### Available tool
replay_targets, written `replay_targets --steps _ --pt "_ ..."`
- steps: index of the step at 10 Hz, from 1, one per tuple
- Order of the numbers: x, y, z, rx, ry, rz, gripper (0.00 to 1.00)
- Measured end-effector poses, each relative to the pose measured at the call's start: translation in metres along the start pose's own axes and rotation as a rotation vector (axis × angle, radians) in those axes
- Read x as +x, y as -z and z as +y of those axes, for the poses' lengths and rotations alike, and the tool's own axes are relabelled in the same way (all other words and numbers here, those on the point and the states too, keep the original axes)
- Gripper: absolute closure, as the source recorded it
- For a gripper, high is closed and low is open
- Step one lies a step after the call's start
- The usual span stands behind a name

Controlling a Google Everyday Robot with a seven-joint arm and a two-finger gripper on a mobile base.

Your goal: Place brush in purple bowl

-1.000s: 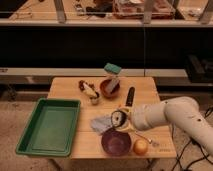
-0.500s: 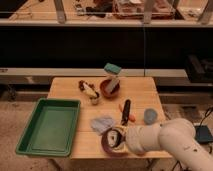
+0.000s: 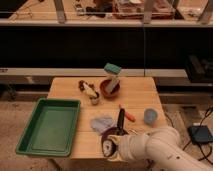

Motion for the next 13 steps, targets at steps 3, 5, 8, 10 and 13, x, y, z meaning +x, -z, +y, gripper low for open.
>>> replay_targets --steps 3,5,8,10,13 --pt "-0.006 -0.022 -0.004 0.04 0.003 -0.028 1.0" --pt "-0.014 -0.039 -0.008 0.071 -0.008 -0.044 1.0" --pt "-0.026 -0.044 -0.003 0.072 -0.055 -0.052 1.0" --pt "-0.034 -0.043 -0.001 0.071 -0.081 -0.053 1.0" --pt "-0.039 -0.043 0.002 0.067 -0.101 -0.056 0.78"
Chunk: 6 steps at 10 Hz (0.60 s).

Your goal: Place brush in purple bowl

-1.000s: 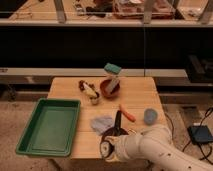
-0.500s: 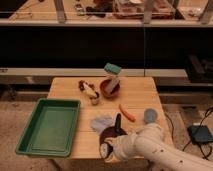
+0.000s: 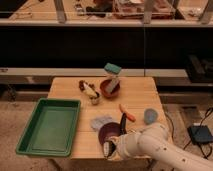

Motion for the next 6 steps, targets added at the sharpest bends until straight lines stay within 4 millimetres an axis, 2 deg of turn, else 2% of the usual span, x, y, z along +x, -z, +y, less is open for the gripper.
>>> replay_targets --steps 3,4,6 --pt "0.013 0.008 0.003 -0.011 0.029 -0.044 0.46" --pt "0.019 0.017 0.008 -0.022 0.035 -0.066 0.4" --pt "0.03 0.038 0.02 -0.053 0.044 -0.099 0.39"
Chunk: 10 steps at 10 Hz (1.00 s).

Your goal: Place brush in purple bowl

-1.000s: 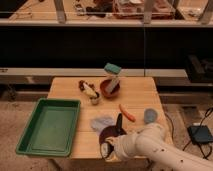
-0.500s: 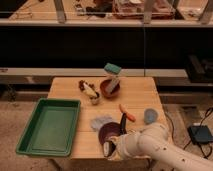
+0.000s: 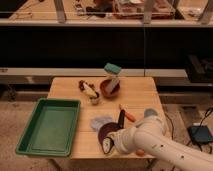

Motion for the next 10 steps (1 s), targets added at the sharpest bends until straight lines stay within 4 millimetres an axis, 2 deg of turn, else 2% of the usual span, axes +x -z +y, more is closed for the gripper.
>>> replay_targets --steps 2,5,10 --pt "0.005 0.005 0.011 -0.005 -0.008 -0.015 0.39" --pt "0.003 -0.019 0.019 -0.004 -0.067 0.005 0.39" --pt "0.001 -0.02 0.019 -0.005 -0.073 0.006 0.39"
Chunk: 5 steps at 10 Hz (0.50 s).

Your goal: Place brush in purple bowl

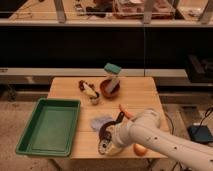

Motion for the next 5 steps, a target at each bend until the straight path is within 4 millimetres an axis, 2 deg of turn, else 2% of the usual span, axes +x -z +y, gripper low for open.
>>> replay_targets --steps 4,5 --pt "-0.004 0.002 0.0 -0.004 -0.009 -0.001 0.39" --pt "-0.021 0.011 0.001 -0.027 -0.05 -0.009 0.39"
